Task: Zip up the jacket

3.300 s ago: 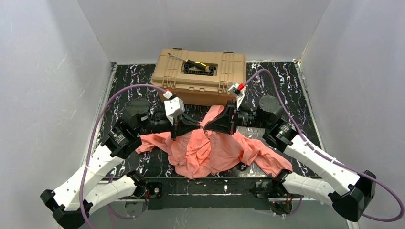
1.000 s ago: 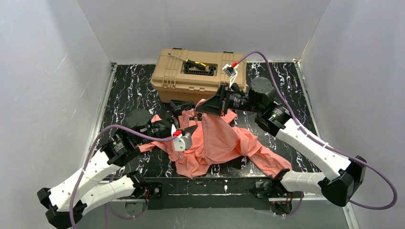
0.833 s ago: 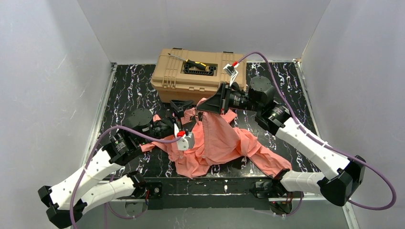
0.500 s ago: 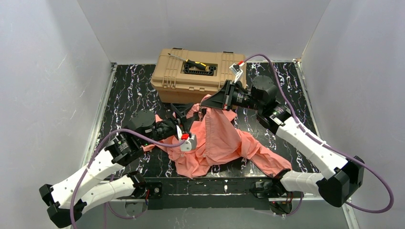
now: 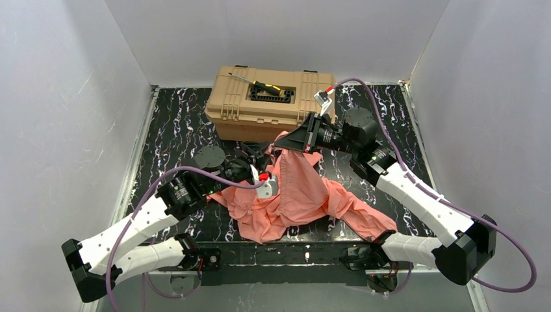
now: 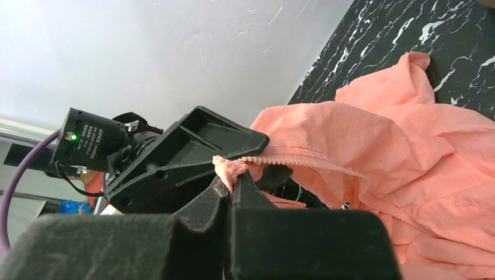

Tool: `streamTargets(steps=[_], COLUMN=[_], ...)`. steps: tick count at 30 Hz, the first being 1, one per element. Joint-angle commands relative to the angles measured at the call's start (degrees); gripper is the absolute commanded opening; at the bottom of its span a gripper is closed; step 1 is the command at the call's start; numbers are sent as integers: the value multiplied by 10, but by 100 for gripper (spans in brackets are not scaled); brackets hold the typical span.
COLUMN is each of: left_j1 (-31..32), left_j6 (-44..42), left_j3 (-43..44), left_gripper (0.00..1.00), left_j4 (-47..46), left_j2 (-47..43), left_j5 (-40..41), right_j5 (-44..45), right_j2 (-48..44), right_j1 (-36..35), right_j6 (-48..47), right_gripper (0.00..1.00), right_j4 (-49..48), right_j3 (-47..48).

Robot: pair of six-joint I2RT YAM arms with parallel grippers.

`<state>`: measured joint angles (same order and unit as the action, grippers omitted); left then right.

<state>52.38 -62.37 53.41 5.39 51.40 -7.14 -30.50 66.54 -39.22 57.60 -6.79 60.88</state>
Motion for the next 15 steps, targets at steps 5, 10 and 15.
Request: streamTargets(steps=[5, 10, 15], left_j1=[4, 3, 3], left_j6=[51, 115, 176], left_j3=[20, 3, -30], left_gripper=[11, 0, 0], left_j4=[-26, -1, -5], left_j2=[-22, -48, -58], left_j5=[5, -71, -94], right_j5=[17, 45, 31], right_j2=[-18, -16, -11], right_j1=[1, 8, 15], right_j6=[32, 57, 102], right_gripper=[1, 1, 1], right_j4=[-50, -36, -70], right_j3=[-20, -27, -55])
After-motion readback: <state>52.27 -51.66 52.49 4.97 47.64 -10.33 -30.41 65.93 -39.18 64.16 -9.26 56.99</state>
